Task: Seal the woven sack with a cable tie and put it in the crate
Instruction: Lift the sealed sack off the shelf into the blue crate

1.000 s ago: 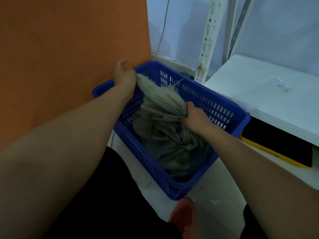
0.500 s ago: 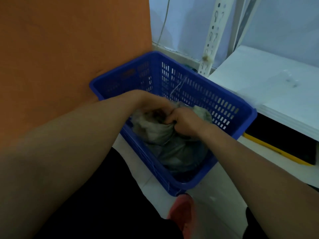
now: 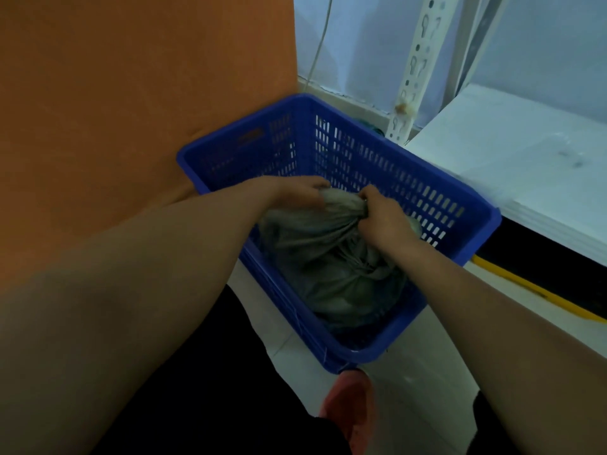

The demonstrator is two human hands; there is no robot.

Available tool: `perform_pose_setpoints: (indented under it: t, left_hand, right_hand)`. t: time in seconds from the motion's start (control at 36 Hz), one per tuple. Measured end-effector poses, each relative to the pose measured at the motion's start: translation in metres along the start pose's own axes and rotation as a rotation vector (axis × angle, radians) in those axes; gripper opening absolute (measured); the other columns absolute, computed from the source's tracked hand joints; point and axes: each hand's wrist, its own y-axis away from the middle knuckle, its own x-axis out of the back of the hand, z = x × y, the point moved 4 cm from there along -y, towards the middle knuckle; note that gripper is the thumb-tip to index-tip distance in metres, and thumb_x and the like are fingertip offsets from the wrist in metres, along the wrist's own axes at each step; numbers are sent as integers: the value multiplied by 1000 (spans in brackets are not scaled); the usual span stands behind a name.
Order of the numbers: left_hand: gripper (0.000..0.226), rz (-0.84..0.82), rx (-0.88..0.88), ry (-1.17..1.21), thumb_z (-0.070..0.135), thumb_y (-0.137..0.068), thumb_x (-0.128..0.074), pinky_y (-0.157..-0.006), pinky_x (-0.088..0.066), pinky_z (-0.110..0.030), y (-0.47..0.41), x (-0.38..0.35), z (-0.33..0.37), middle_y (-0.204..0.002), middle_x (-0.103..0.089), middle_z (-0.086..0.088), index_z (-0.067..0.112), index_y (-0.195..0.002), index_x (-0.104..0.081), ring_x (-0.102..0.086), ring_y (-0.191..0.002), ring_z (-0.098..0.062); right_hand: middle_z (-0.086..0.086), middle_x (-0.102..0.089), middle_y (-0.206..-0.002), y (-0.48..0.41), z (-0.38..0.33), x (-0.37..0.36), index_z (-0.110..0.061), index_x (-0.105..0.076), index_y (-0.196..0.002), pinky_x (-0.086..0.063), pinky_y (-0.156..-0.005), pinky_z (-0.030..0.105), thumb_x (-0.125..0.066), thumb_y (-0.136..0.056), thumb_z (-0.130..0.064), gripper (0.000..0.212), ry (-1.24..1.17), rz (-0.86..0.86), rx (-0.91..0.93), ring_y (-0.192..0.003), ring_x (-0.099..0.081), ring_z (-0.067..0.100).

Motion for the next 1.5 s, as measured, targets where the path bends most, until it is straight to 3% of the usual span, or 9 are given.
perform_pose_setpoints:
  t: [0.11,0.25,0.44,0.56,0.75,0.92,1.06,1.31,1.5]
  left_hand:
    - [100,2,-33,-350,57,-61,-79,-104,-41,-51,-12,-17,15,-138,-50,5,44,-145,-26,-51,-120,-24]
    - [6,491,-229,-631,23,-89,-57,-75,-38,-37,-5,14,13,-94,-57,-1,25,-92,-53,-60,-96,-28]
    - [16,678,-230,-766,6,-88,-55,-77,-51,-46,-3,22,14,-103,-63,-14,13,-99,-66,-63,-94,-35]
    - [73,464,29,-830,16,-90,-62,-116,-19,-59,-18,10,4,-156,-26,-22,20,-153,-24,-22,-145,-40]
    - [131,270,22,-870,43,-74,-83,-118,0,-64,-22,-3,18,-163,21,-11,29,-155,19,18,-150,-36]
    - [112,305,-70,-876,54,-79,-74,-117,-3,-67,-21,-12,29,-165,13,-9,30,-157,3,12,-151,-35]
    - [75,282,64,-810,71,-89,-41,-109,-21,-71,-31,-27,7,-163,-9,-12,29,-149,-25,-10,-147,-42]
    - [66,-108,293,-608,58,-100,-21,-120,-20,-49,-53,-56,-52,-165,-12,-8,26,-157,-15,-19,-149,-32]
    - [22,329,47,-670,30,-93,-51,-74,-44,-35,-34,-29,-10,-110,-58,-11,11,-102,-57,-55,-87,-24]
  right_hand:
    - [3,-61,-90,0,0,6,-16,-49,-111,-47,-66,32,-63,-89,-10,27,-82,138,31,-78,-60,20]
    - [-1,-53,-84,2,8,12,-17,-44,-115,-28,-49,28,-62,-92,-32,33,137,188,-74,-65,-49,17]
    - [10,-66,-115,0,26,4,-19,-49,-127,-42,-84,40,-63,-89,-45,48,304,15,-93,-104,-61,32]
    - [5,-42,-156,7,36,-9,-32,-24,-157,-32,-110,40,-66,-89,-52,83,141,-249,-93,-140,-41,28]
    - [2,-49,-148,1,33,-1,-35,-37,-148,-40,-110,49,-73,-80,-48,78,64,-138,49,-134,-46,26]
    - [8,-57,-107,10,23,3,-16,-60,-109,-40,-76,37,-66,-87,-20,23,343,175,321,-101,-53,32]
    - [8,-56,-118,9,33,-18,-20,-66,-116,-39,-73,33,-51,-96,-21,25,416,-150,201,-111,-54,28]
    - [9,-43,-154,19,63,-40,-26,-44,-150,-39,-108,34,-44,-103,-26,47,409,-617,-25,-135,-46,32]
    - [7,-67,-110,5,48,-18,-17,-70,-108,-53,-84,39,-47,-97,-18,25,294,-187,-3,-100,-61,26]
